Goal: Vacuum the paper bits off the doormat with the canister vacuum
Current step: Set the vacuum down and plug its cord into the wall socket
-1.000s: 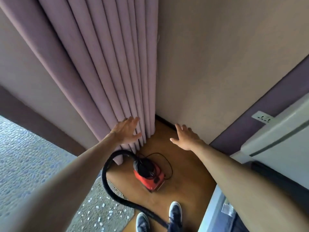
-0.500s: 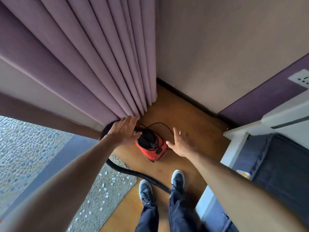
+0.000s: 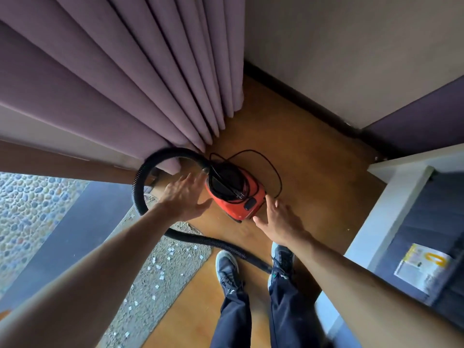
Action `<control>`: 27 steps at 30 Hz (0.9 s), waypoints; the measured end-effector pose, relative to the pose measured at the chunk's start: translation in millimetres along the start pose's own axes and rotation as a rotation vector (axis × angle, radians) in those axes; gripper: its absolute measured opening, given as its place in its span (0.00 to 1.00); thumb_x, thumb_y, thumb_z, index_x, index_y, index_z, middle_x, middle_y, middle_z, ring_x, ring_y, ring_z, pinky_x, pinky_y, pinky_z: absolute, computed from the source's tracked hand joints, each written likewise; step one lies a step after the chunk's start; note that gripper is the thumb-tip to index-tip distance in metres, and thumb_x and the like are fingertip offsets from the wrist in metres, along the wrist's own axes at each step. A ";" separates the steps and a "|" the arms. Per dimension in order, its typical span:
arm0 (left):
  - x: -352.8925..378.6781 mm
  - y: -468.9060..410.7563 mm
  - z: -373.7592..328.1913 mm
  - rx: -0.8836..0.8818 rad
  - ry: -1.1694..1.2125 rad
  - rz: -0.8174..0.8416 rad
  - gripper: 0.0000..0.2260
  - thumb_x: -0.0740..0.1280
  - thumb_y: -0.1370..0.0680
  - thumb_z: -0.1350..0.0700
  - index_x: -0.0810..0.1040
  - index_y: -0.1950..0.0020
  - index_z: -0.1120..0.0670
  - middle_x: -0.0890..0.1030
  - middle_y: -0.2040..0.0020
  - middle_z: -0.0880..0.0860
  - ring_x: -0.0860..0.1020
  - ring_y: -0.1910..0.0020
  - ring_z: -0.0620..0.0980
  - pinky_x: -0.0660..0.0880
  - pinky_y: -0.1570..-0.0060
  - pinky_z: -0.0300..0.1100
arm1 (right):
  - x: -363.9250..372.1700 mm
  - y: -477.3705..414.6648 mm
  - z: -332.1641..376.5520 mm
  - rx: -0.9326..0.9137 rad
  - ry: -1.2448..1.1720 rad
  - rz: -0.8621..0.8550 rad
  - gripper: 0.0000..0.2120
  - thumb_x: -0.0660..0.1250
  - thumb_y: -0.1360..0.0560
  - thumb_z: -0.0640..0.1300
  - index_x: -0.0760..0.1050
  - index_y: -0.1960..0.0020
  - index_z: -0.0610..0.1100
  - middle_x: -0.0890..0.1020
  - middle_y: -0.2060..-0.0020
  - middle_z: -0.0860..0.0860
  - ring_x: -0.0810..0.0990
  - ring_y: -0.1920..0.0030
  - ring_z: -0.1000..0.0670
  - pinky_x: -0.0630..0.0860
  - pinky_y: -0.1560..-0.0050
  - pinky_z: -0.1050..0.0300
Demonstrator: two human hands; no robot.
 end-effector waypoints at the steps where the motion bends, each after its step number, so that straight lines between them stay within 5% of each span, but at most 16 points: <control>1: 10.0 -5.7 4.0 0.007 -0.001 0.010 0.34 0.65 0.24 0.39 0.62 0.25 0.56 0.74 0.34 0.59 0.77 0.40 0.61 0.78 0.46 0.57 | 11.0 -7.1 -0.4 0.002 -0.005 0.010 0.37 0.59 0.21 0.61 0.50 0.21 0.44 0.66 0.28 0.42 0.67 0.31 0.41 0.70 0.38 0.48; 10: 77.9 -40.7 23.7 0.005 -0.053 0.110 0.28 0.65 0.22 0.40 0.66 0.29 0.55 0.76 0.40 0.57 0.77 0.43 0.57 0.76 0.51 0.51 | 95.3 -48.8 2.2 0.015 -0.049 0.061 0.37 0.58 0.21 0.61 0.49 0.21 0.44 0.67 0.30 0.42 0.70 0.34 0.41 0.73 0.43 0.48; 21: 113.1 -105.1 42.3 0.048 -0.166 0.210 0.35 0.63 0.24 0.37 0.56 0.23 0.49 0.68 0.28 0.60 0.72 0.33 0.63 0.74 0.40 0.59 | 144.0 -100.8 37.8 0.046 -0.273 0.108 0.37 0.56 0.20 0.61 0.48 0.21 0.41 0.64 0.28 0.39 0.67 0.30 0.39 0.71 0.37 0.47; 27: 124.9 -144.7 44.0 0.025 -0.242 0.236 0.36 0.65 0.22 0.42 0.52 0.20 0.52 0.68 0.31 0.64 0.69 0.31 0.64 0.71 0.39 0.54 | 156.9 -139.9 54.5 0.271 -0.909 0.117 0.32 0.58 0.20 0.59 0.58 0.25 0.39 0.70 0.32 0.38 0.74 0.35 0.39 0.73 0.37 0.48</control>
Point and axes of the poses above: each hand's wrist, its own y-axis away from the middle knuckle, its own x-axis out of the palm, z = x × y, the point moved 6 cm from there along -y, towards the middle knuckle
